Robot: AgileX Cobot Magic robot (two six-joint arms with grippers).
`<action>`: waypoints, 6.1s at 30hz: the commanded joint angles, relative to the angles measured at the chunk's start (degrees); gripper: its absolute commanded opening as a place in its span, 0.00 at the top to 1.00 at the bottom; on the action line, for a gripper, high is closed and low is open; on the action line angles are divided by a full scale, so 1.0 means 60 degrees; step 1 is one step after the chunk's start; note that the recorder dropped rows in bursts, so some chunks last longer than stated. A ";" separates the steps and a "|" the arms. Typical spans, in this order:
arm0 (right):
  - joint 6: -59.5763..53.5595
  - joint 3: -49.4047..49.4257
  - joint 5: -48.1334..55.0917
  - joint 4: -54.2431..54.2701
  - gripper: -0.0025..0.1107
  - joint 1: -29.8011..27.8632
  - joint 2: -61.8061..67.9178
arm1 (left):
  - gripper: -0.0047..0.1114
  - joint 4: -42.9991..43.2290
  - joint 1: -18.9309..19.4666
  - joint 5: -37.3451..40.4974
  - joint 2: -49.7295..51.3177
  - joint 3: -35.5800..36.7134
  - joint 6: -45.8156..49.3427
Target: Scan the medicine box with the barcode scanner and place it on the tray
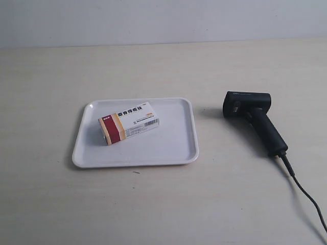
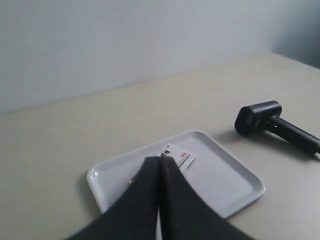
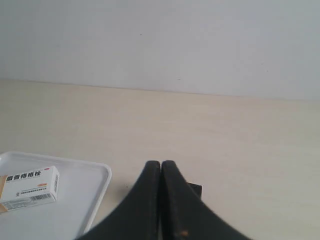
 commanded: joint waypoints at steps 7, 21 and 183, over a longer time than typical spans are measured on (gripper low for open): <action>-0.0009 0.0018 0.0067 0.0031 0.98 -0.0034 -0.0069 | 0.95 0.0575 0.0017 -0.2296 -0.2929 0.0921 0.1391; -0.0036 0.0018 0.0318 0.0031 0.98 -0.0034 -0.0069 | 0.95 -0.9156 0.0017 0.3346 -0.3376 0.0986 1.0433; 0.1470 0.5318 -0.2072 -0.0751 0.98 -0.3023 -0.6749 | 0.95 -1.4559 0.1748 0.5920 -0.4468 0.1619 1.4965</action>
